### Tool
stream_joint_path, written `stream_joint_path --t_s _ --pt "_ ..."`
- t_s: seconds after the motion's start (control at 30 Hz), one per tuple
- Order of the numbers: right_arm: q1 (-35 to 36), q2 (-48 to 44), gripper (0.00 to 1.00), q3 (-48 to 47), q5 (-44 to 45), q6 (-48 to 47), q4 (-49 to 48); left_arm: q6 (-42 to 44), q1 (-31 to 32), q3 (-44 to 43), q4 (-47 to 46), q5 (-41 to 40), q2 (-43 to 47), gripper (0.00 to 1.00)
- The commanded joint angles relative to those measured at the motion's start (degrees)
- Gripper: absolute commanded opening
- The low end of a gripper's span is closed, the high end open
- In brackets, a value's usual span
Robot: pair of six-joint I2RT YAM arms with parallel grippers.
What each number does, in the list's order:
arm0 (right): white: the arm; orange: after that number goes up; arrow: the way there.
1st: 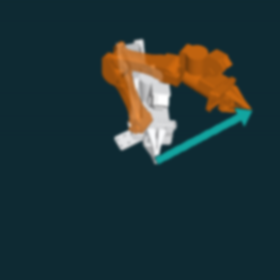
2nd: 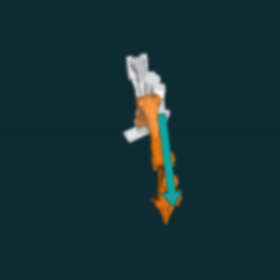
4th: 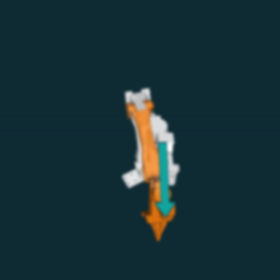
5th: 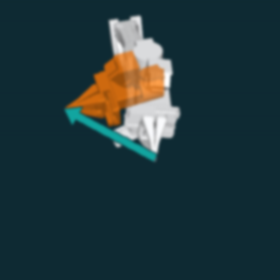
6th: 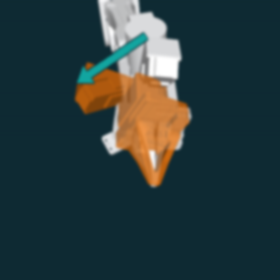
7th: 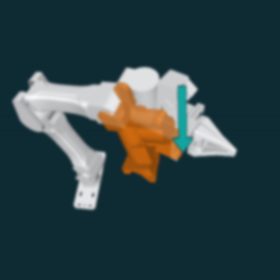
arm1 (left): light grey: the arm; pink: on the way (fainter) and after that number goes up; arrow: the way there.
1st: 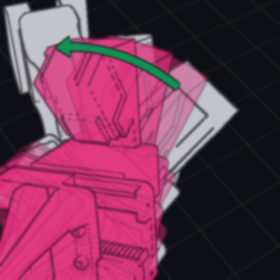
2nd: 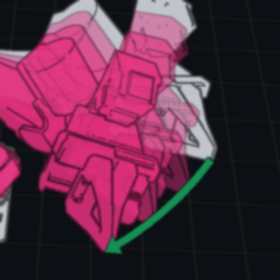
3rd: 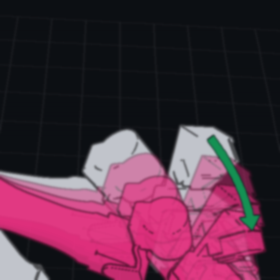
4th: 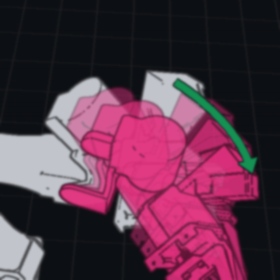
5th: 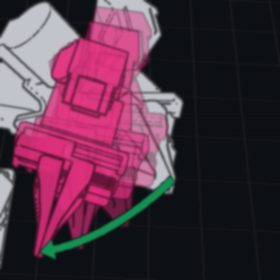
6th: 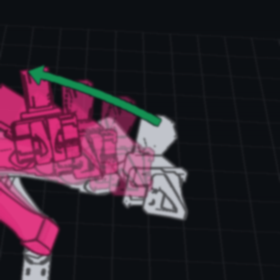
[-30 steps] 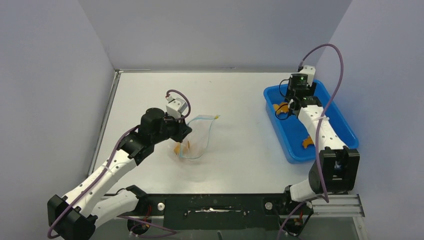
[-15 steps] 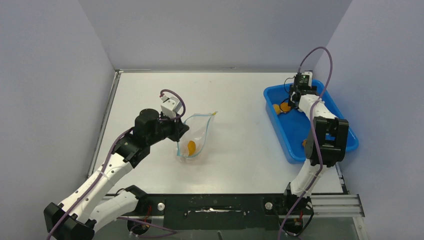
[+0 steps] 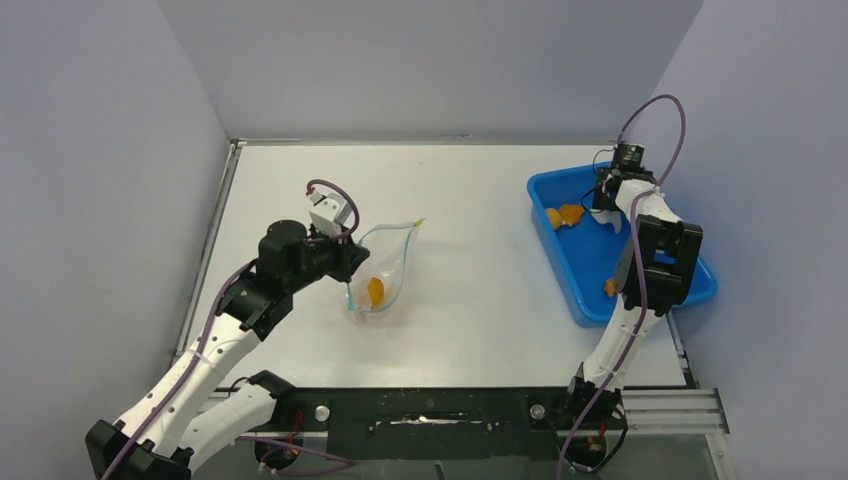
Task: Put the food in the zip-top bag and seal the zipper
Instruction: Pick up the fake vegetable from the bin.
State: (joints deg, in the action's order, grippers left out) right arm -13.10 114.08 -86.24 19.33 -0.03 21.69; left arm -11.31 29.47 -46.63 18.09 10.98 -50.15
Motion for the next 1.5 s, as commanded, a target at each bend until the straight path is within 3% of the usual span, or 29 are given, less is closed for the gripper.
stream_joint_path --t_s 0.0,0.4,0.73,1.3,1.47 --pt "0.5 1.1 0.66 -2.0 -2.8 -0.5 -0.5 0.1 -1.7 -0.4 -4.0 2.0 1.2 0.0" --pt "-1.3 1.4 0.65 -1.2 -8.7 0.6 -0.6 -0.8 -4.7 0.0 -5.3 5.3 1.0 0.0" --pt "-1.3 2.8 0.56 -2.5 -11.6 2.5 1.6 -1.1 -5.6 0.1 -5.6 5.9 1.0 0.0" --pt "-1.4 -2.2 0.11 2.4 -9.3 5.3 0.0 -3.6 -9.8 0.7 -7.6 6.2 2.2 0.0" --pt "-1.3 -6.1 0.07 5.9 -7.8 8.5 -0.1 -4.1 -10.1 1.2 -8.1 6.3 2.1 0.0"
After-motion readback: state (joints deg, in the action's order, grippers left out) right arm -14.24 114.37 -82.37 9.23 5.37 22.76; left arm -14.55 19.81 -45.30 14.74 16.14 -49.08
